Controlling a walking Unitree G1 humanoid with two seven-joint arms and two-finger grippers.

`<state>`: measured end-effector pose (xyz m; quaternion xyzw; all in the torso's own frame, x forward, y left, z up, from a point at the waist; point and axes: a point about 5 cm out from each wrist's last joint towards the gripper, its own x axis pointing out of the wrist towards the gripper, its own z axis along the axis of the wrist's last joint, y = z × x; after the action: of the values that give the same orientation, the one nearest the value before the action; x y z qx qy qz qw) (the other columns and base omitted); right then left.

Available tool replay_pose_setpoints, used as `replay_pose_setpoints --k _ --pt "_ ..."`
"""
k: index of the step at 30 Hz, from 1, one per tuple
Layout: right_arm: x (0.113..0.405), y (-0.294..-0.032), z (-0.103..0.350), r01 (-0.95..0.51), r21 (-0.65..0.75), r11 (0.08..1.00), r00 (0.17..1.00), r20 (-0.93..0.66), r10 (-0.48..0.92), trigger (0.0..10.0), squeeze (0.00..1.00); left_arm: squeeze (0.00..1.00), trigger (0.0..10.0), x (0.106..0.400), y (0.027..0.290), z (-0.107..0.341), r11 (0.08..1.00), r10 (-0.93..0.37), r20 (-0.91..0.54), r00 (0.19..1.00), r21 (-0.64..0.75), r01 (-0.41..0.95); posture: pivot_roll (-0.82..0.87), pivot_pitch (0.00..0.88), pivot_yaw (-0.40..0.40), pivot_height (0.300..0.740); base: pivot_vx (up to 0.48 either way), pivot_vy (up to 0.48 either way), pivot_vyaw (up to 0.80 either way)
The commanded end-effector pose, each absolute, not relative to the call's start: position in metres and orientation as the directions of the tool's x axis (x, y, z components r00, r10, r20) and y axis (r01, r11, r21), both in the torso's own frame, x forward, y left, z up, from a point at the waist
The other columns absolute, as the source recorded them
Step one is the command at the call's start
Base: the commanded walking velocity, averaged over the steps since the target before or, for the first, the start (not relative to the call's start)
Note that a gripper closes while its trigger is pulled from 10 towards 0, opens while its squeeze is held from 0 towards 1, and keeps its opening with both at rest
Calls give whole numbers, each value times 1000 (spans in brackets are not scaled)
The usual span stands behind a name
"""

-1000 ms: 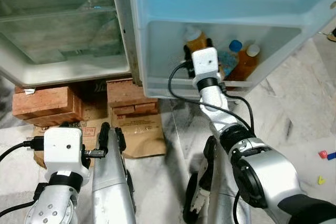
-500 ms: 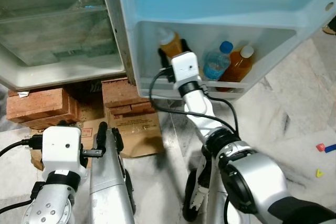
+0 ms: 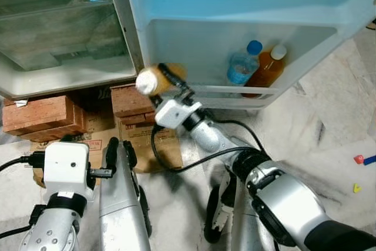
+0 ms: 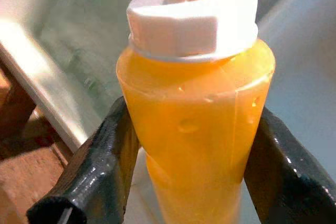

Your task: Restocking fridge

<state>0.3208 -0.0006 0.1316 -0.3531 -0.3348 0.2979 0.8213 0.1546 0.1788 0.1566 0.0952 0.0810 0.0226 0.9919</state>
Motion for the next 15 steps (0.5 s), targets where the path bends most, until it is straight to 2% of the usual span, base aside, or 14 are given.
replay_pose_setpoints --k 1,6,8,11,13,15 --pt "315 3 120 -257 -806 534 594 305 745 10000 0 0 10000 151 179 158 979 59 -165 985 202 -25 454 377 -42 503 0 0 0" --pt "324 -18 102 -251 -779 574 747 221 627 10000 0 0 10000 152 178 158 979 57 -161 985 202 -24 457 371 -40 503 0 0 0" --pt "332 -36 97 -236 -707 666 848 186 497 10000 0 0 10000 153 179 158 979 56 -161 985 202 -23 454 371 -40 503 0 0 0" --pt "339 -51 96 -198 -688 698 892 168 419 10000 0 0 10000 153 179 158 979 57 -164 985 202 -23 448 368 -39 503 0 0 0" --pt "347 -68 99 -138 -659 739 934 163 320 10000 0 0 10000 156 178 156 980 55 -164 985 197 -22 438 363 -41 503 0 0 0" --pt "350 -73 101 -116 -664 739 940 168 298 10000 0 0 10000 157 177 156 981 53 -162 985 193 -21 435 358 -43 503 0 0 0"
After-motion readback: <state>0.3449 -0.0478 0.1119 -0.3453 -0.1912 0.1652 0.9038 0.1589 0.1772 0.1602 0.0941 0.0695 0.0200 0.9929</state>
